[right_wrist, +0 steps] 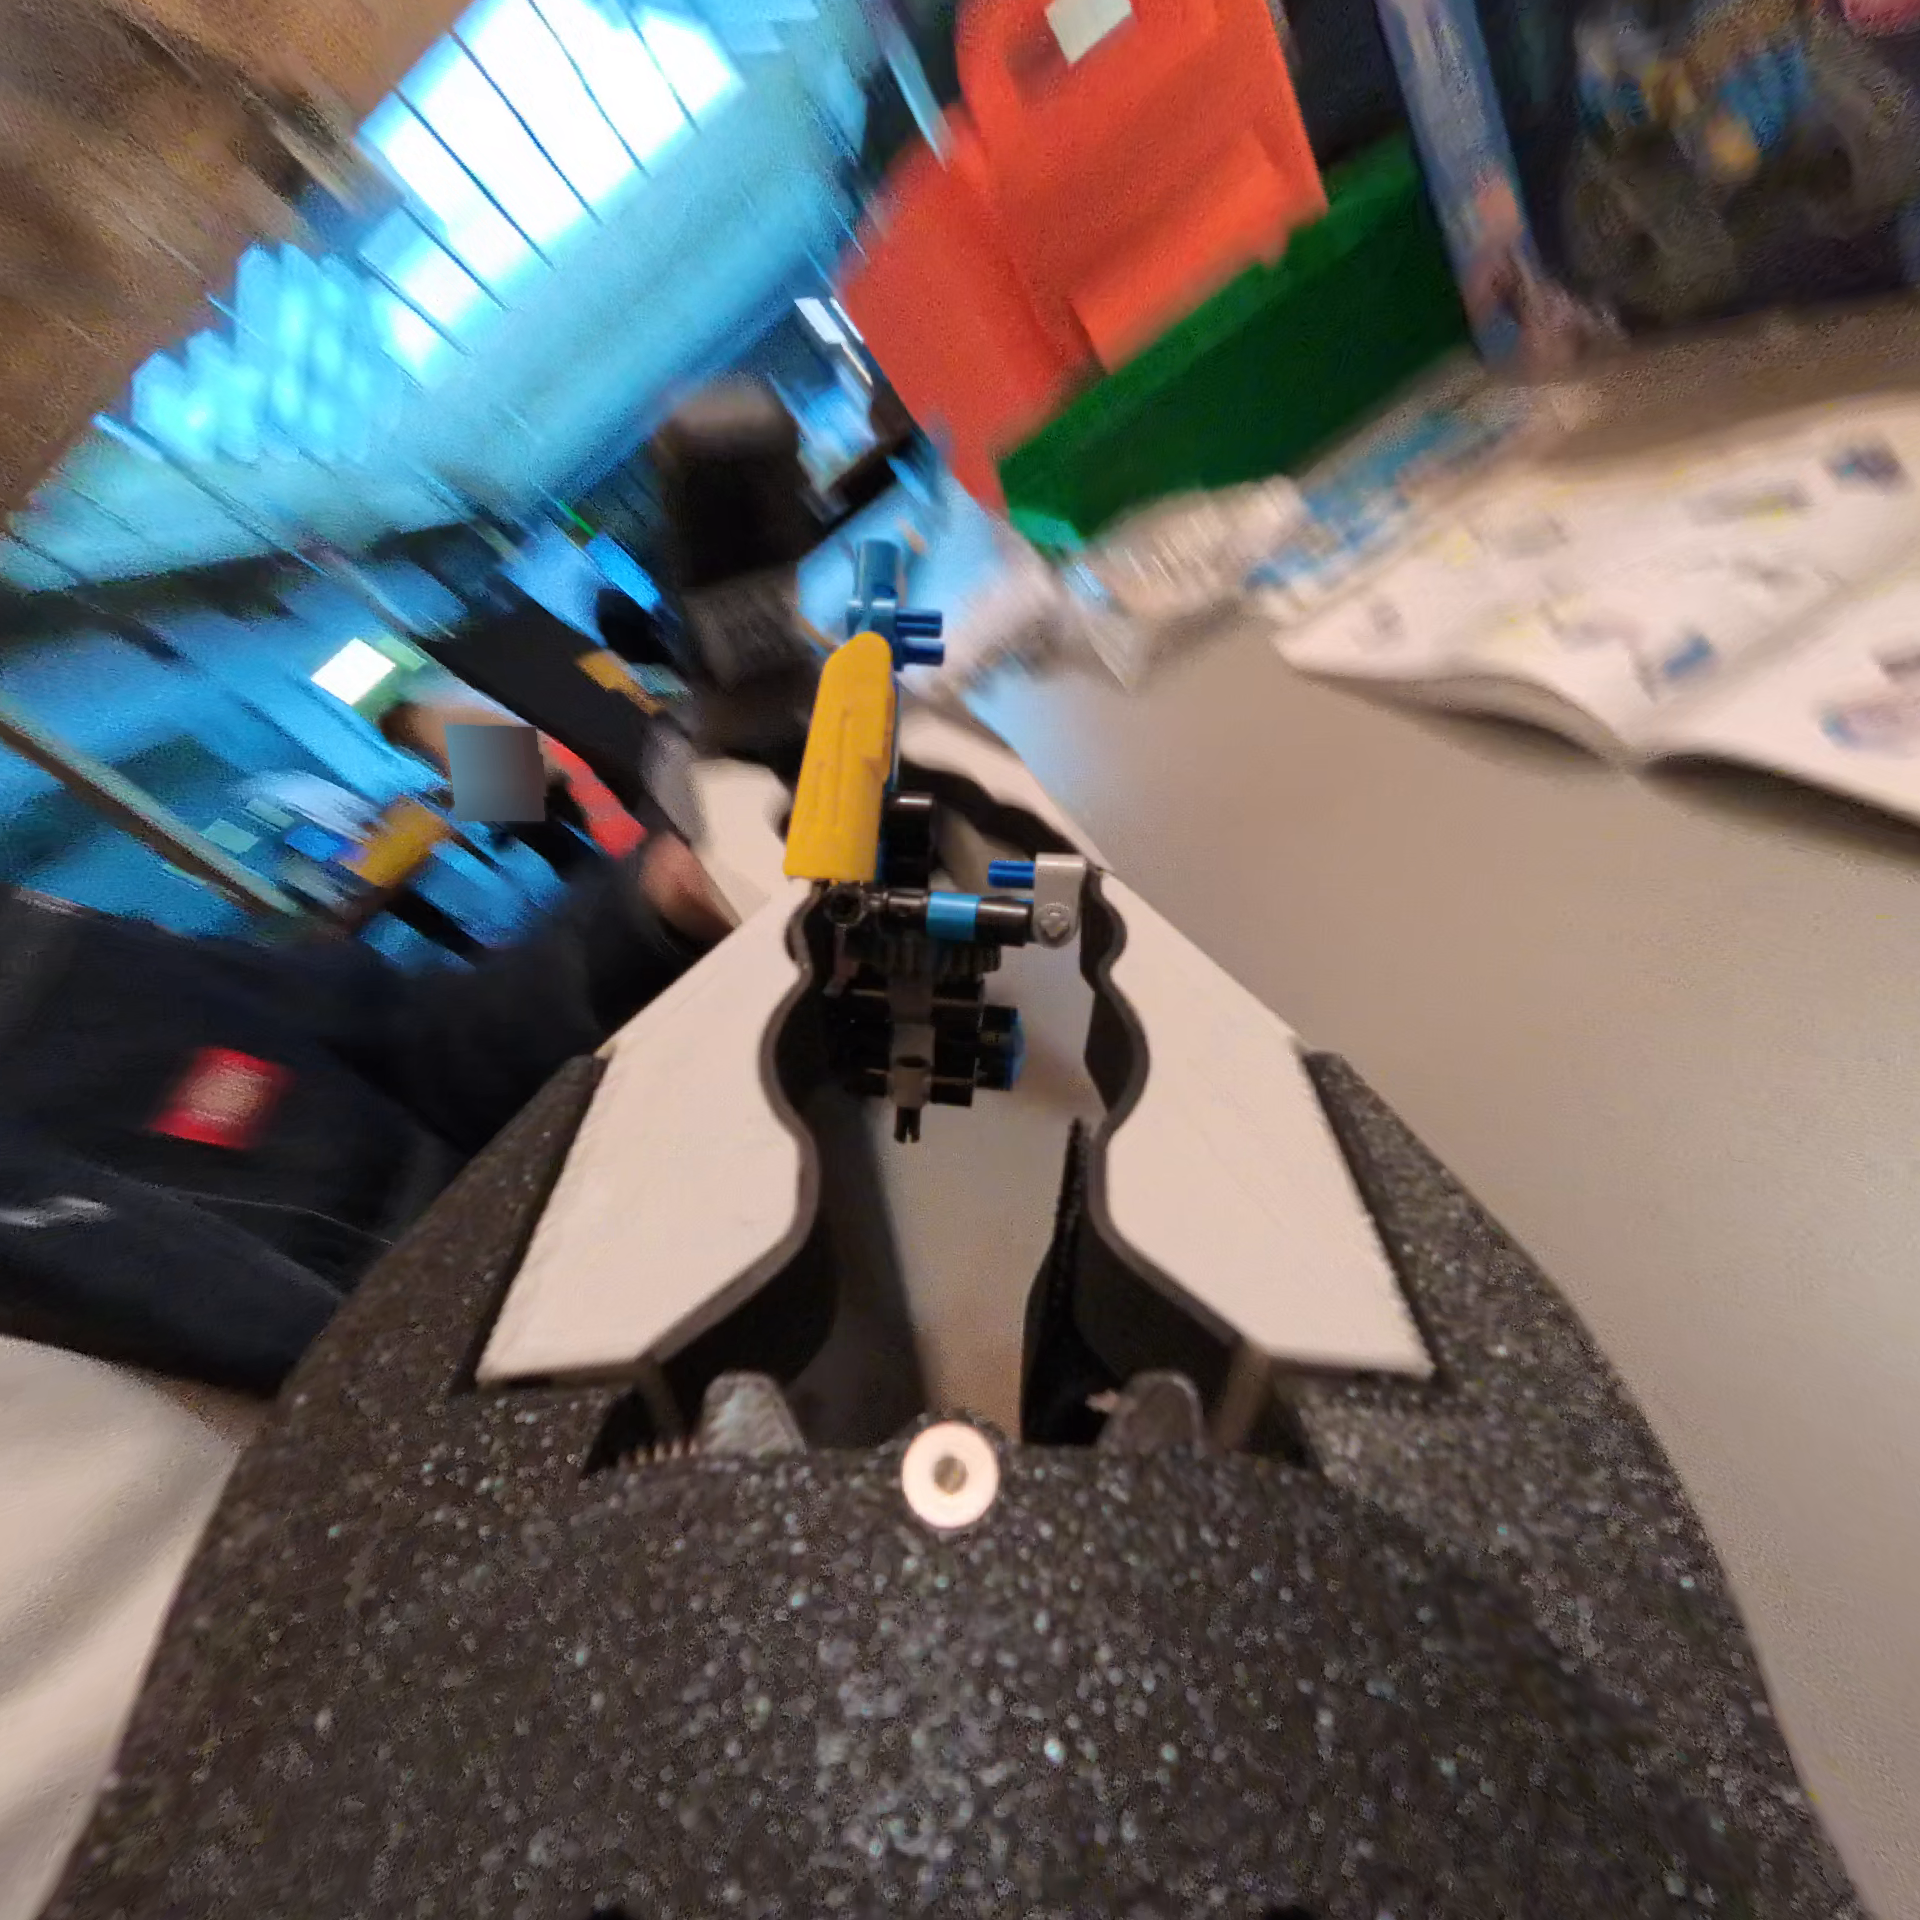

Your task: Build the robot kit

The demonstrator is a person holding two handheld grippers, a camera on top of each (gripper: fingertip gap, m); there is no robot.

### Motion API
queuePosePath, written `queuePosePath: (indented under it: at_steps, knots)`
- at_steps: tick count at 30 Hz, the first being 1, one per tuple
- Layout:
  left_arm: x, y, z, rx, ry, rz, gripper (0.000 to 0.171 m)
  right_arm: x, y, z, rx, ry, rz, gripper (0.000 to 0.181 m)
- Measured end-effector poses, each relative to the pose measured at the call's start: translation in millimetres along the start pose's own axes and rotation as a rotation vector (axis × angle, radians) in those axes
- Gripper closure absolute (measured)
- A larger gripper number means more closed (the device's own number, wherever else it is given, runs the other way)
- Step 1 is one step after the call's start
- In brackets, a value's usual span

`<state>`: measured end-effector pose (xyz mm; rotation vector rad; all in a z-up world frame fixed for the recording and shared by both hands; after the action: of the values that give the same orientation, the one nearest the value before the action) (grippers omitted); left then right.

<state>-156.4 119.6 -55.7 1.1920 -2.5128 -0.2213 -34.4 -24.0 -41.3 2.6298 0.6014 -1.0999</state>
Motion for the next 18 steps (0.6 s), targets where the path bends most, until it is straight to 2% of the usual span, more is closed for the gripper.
queuePosePath:
  at_steps: [3,6,7,10,14,18]
  knots:
    - [19.3,-4.7,-14.7,0.167,-0.018,0.082,0.080,-26.9,-6.1,-11.2,0.111,0.092,-0.204,0.135]
    - [32.1,-11.2,-29.6,0.290,-0.012,0.168,0.080,-32.8,-25.3,-9.0,0.152,0.111,-0.245,0.135]
    - [32.5,-12.4,-31.5,0.314,-0.005,0.179,0.085,-33.1,-30.3,-8.3,0.151,0.084,-0.289,0.135]
    - [30.1,-4.4,-33.4,0.378,-0.008,0.214,0.121,-33.5,-34.5,-7.2,0.145,0.105,-0.303,0.134]
    - [25.9,1.8,-29.6,0.355,-0.019,0.207,0.124,-26.6,-33.6,-5.2,0.119,0.128,-0.250,0.134]
    - [29.1,5.3,-28.6,0.257,-0.141,0.153,0.125,-26.8,-33.2,-4.5,0.020,0.121,-0.273,0.134]
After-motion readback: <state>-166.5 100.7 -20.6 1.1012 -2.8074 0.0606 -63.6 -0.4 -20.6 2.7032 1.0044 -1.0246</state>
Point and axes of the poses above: each gripper's, where its closed fingertips meet, y back along the fingers, z out of its underside, x = y × z across the jaws, the point moved 9 cm from there along y, back along the fingers, and after that the axes turned 13 degrees about -y, right-handed, at the moved point
